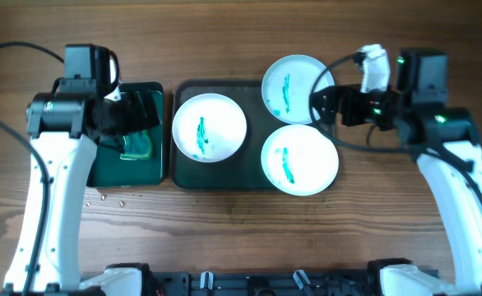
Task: Clean dirty plates on tray and stack at the side
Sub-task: 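Reach left gripper to the sponge and right gripper to the left plate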
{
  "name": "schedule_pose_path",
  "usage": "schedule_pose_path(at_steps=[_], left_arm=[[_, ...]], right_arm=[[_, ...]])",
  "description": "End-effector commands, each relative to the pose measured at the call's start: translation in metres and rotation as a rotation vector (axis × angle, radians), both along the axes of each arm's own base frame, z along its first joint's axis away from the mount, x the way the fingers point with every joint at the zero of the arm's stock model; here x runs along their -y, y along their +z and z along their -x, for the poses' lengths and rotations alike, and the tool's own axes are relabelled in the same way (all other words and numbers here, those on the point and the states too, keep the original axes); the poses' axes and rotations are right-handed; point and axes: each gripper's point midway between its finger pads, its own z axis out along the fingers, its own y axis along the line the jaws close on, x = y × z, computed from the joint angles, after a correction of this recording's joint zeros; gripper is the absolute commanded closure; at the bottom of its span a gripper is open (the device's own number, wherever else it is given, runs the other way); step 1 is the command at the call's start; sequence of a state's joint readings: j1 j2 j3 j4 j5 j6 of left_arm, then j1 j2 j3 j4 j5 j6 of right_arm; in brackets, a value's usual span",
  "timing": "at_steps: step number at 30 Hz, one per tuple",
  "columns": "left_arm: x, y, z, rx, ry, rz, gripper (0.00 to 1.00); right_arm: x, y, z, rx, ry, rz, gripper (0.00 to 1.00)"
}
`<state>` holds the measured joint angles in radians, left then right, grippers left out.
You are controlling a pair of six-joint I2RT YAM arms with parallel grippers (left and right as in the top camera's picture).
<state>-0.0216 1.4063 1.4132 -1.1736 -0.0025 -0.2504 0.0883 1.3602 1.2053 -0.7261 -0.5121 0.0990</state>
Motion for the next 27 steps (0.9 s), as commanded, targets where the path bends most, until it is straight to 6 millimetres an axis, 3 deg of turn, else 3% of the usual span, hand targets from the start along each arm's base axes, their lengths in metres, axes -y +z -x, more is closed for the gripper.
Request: schedule_pose_path(at_steps=[1, 9, 14, 18, 21, 27], left_arm=[[0.002, -0.005, -0.007, -0.016, 0.012, 0.015, 0.00], [-0.012, -0.008, -0.007, -0.029, 0.050, -0.061, 0.00], [-0.026, -0.009, -0.004, -0.039, 0.115, -0.077, 0.00], [-0.035, -0.009, -0.003, -0.041, 0.142, -0.076, 0.01], [-0.038, -0.009, -0.003, -0.043, 0.152, -0.076, 0.01], [-0.039, -0.009, -0.003, -0.044, 0.152, -0.076, 0.02]], right_arm=[[-0.037, -0.017, -0.005, -0.138, 0.016, -0.081, 0.19], [-0.099, -0.063, -0.027, -0.317, -0.011, 0.021, 0.44], [-0.130, -0.107, -0.037, -0.374, -0.032, 0.096, 0.57], [-0.143, -0.141, -0.037, -0.403, -0.023, 0.139, 0.67], [-0.145, -0.164, -0.037, -0.422, -0.027, 0.183, 0.69], [-0.152, -0.190, -0.035, -0.434, -0.004, 0.221, 0.72]])
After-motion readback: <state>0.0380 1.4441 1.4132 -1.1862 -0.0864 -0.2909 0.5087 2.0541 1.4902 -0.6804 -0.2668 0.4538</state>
